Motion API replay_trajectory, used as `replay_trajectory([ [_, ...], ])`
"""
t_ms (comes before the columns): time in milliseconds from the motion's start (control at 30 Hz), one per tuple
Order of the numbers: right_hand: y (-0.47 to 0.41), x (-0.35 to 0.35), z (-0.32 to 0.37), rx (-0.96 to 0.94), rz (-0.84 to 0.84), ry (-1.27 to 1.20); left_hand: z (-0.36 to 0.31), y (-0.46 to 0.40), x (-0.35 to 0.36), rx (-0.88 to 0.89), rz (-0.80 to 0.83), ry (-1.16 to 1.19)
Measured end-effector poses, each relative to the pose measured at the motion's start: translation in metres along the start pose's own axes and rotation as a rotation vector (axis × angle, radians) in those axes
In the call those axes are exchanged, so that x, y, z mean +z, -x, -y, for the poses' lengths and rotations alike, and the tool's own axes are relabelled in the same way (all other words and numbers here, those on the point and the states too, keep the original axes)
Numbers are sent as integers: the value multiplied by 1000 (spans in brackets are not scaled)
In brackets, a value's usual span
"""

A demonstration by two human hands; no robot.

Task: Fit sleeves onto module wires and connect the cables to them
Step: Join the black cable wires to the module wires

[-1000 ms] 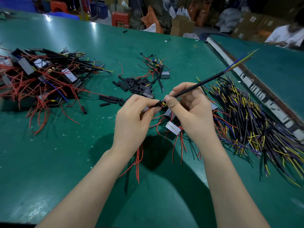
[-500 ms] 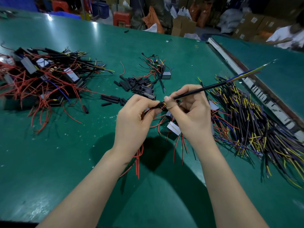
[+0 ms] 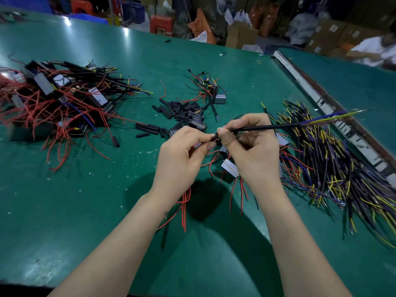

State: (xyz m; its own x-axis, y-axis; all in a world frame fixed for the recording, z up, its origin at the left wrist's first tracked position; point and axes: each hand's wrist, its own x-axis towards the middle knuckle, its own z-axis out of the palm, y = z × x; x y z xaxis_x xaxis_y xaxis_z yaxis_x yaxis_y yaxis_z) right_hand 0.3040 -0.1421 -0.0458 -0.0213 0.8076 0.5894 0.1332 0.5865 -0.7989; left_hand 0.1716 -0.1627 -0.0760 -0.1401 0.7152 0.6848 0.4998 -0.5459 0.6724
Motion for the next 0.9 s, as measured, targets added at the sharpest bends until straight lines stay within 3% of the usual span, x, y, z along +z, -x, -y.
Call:
replay_trajectory([
  [367, 2, -1, -2, -120, 1, 210, -1, 4, 3, 19, -7, -88],
  [600, 0, -5, 6, 39, 65, -12, -3, 2, 3, -38, -99, -29],
  [900, -6, -15, 8, 149, 206, -143, -2, 2, -3, -17, -39, -57],
])
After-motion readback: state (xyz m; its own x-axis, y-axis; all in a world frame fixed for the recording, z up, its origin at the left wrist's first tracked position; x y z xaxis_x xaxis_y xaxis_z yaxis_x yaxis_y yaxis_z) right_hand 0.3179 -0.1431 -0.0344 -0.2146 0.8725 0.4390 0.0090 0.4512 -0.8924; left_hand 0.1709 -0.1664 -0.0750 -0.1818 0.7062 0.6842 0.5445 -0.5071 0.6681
